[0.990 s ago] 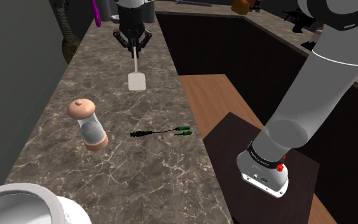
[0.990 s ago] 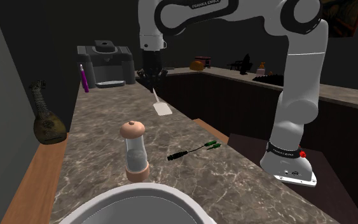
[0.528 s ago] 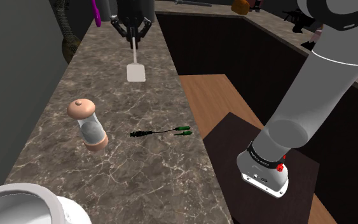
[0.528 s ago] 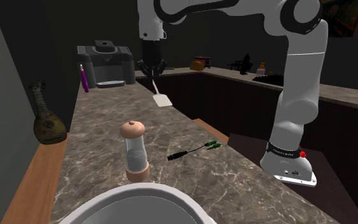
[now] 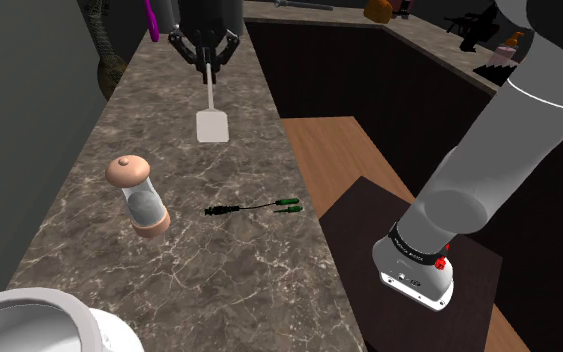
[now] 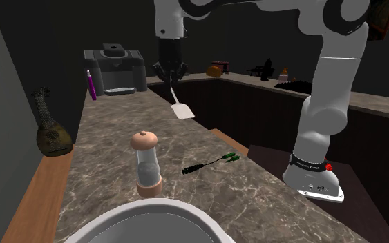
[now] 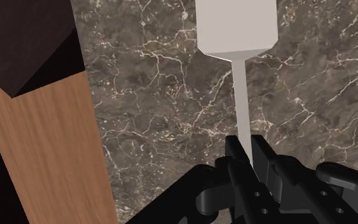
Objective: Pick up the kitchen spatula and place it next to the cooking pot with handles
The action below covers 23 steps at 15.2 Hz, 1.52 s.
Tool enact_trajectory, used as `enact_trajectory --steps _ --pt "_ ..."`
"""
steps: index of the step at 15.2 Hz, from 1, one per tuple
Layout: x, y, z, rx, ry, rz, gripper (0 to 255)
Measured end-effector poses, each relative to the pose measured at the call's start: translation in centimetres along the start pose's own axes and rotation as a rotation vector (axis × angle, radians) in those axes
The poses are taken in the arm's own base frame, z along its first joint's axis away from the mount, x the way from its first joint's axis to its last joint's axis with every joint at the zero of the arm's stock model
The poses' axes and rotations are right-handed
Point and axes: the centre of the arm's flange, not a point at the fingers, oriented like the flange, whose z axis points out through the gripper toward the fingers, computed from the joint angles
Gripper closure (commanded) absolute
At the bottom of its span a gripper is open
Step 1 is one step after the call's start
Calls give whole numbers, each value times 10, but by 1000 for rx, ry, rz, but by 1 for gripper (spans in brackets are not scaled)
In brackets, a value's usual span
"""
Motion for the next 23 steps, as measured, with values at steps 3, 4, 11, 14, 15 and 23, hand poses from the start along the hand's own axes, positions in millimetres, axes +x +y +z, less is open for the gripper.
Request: enact_trajectory --steps 3,4,11,14,15,23 --pt "-40 -4 -7 0 0 0 255" --pt "-56 -4 -6 0 0 0 255" --pt "-147 -5 -11 0 0 0 255" --pt "-185 -7 -16 0 0 0 255" --pt "-198 -7 -17 0 0 0 255" --pt "-302 -8 -22 -1 0 0 255"
